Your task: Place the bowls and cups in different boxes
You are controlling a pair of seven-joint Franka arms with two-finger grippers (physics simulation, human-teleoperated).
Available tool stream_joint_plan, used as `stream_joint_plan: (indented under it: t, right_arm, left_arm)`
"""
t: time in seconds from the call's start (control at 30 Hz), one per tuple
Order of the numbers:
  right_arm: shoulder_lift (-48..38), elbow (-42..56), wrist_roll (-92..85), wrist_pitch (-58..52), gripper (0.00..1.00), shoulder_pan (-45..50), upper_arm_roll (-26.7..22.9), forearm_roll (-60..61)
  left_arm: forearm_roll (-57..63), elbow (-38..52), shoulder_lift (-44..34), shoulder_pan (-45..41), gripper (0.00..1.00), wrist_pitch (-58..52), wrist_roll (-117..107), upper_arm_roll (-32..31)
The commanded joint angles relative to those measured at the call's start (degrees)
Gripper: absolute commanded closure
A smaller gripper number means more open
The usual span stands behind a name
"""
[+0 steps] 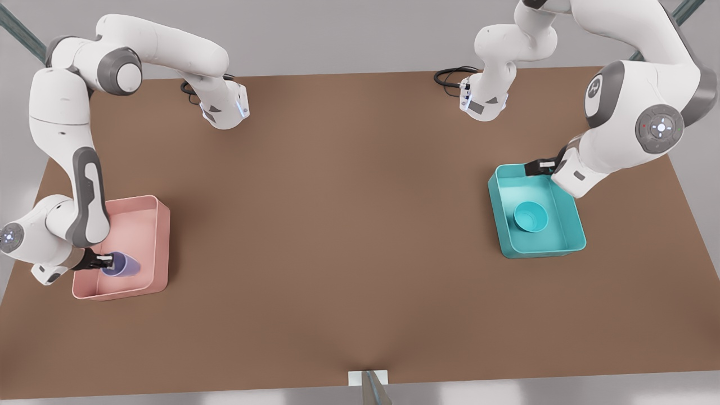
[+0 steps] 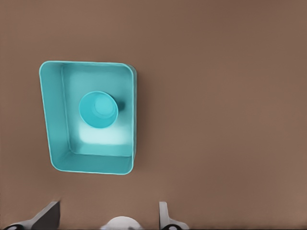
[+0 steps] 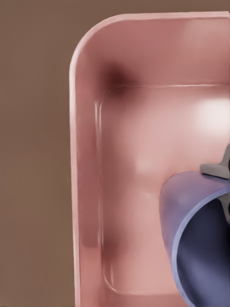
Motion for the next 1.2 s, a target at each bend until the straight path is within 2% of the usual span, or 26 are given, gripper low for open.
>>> stream_joint_plan:
  t: [0.0, 0.03, 0.07, 0.33, 0.57, 0.63, 0.73, 0.8, 0.87, 0.93, 1.03, 1.07, 1.17]
  right_arm:
    - [0.1, 0.0, -12.3, 0.5, 0.79, 0.0, 0.0, 0.1]
    - [0.3, 0.0, -12.3, 0.5, 0.44, 0.0, 0.0, 0.5]
    - [0.5, 0.0, -12.7, 0.5, 0.0, -0.1, 0.0, 1.2]
    - [-0.7, 0.0, -12.7, -1.0, 0.0, -0.3, 0.2, 1.3]
    - [-10.4, 0.0, -12.5, -16.4, 0.0, -0.3, 0.0, 1.5]
    - [-15.3, 1.8, -11.2, -22.0, 0.0, 3.9, 0.1, 0.9]
    - [-16.0, 7.4, 1.5, -31.4, 0.0, 10.4, 0.2, 0.8]
    - [-15.6, 6.0, 21.7, -33.3, 0.0, 14.9, 0.4, -0.6]
    - [-18.3, 5.6, 29.2, -36.3, 0.0, 17.0, 0.4, -1.4]
    - [-26.8, 3.0, 31.1, -39.5, 0.0, 18.1, 0.5, -0.7]
    - [-35.1, 0.5, 32.5, -42.6, 0.0, 18.8, 0.5, -0.8]
    - [-38.1, -4.0, 32.5, -41.2, 0.0, 18.8, 0.5, -0.7]
    - [-38.1, -3.8, 32.5, -40.7, 0.0, 18.9, 0.5, -1.0]
  left_arm:
    - [-0.1, -0.1, 0.0, -0.2, 0.0, -1.9, 6.6, 0.1]
    - [-0.1, -0.1, 0.2, -0.2, 0.0, -2.0, 6.6, 0.1]
    - [-0.1, -0.1, 0.2, -0.2, 0.0, -2.0, 6.6, 0.1]
    - [-0.1, -0.2, 0.2, -0.2, 0.0, -2.0, 6.6, 0.1]
    - [-0.1, -0.2, 0.3, -0.2, 0.0, -2.0, 6.7, 0.6]
    - [-0.1, -0.2, 0.2, -0.2, 0.0, -2.0, 6.7, 0.6]
    - [-0.1, -0.2, 0.3, -0.2, 0.0, -2.0, 6.7, 0.7]
    - [-0.1, -0.2, 0.3, -0.2, 0.0, -2.0, 6.7, 0.7]
    - [-0.1, -0.2, 0.3, -0.2, 0.0, -2.0, 6.7, 0.7]
    - [-0.1, -0.2, 0.3, -0.2, 0.0, -2.0, 6.7, 0.8]
    - [-0.1, -0.2, 0.3, -0.2, 0.0, -2.0, 6.7, 0.8]
    - [-0.1, -0.2, 0.3, -0.2, 0.0, -2.0, 6.7, 0.8]
    - [-0.1, -0.2, 0.3, -0.1, 0.0, -1.9, 6.7, 0.8]
